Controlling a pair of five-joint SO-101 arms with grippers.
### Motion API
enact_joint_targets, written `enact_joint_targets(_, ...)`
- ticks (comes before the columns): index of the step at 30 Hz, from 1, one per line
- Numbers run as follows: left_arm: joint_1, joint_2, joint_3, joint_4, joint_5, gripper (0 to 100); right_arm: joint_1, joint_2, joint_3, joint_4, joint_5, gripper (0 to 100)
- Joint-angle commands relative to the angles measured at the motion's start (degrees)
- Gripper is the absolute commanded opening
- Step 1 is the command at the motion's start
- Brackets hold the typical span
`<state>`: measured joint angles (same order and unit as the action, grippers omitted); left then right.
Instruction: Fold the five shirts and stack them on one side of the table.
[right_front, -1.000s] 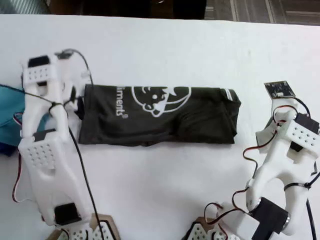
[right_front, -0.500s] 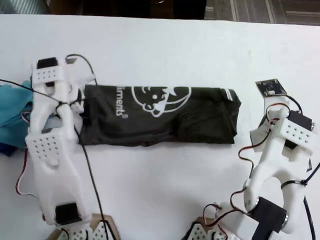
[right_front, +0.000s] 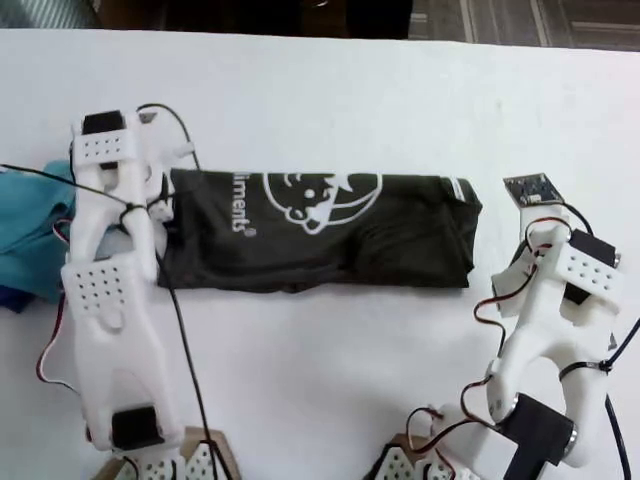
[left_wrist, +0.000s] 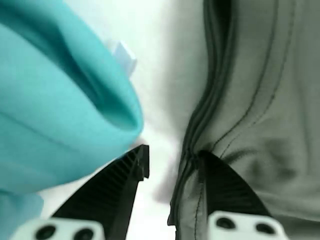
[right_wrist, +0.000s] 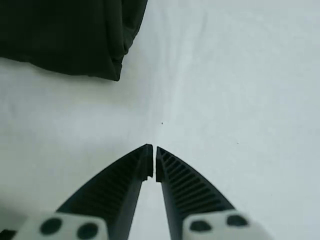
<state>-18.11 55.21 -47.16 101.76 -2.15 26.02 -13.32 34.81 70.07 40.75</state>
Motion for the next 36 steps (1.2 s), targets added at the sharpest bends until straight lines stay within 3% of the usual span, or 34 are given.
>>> enact_joint_targets(1, 0.4, -6.3, 0.1, 0.8, 0.8, 19, 0.3, -2.9, -0.3, 0.0, -0.4, 2.1)
enact_joint_targets(7, 3.6, -14.1, 9.0, 0.6, 0.8, 19, 2.2, -4.3, 2.6, -5.5, -0.4, 2.1)
enact_joint_targets(19, 10.1, -17.5, 13.6, -2.9, 0.8, 19, -2.2, -17.8, 36.0, -35.5, -0.4, 2.0)
enact_joint_targets(24, 6.9, -10.5, 13.1, -6.5, 0.4, 19, -2.3, -19.6, 37.2, -37.1, -0.4, 2.0)
enact_joint_targets(29, 2.4, -9.1, 13.1, -4.9, 0.4, 19, -2.5, -19.1, 37.2, -37.1, -0.1, 2.0)
enact_joint_targets(36, 4.0, -9.1, 13.0, -3.3, 0.4, 19, -2.5, -19.1, 37.2, -37.1, -0.1, 2.0)
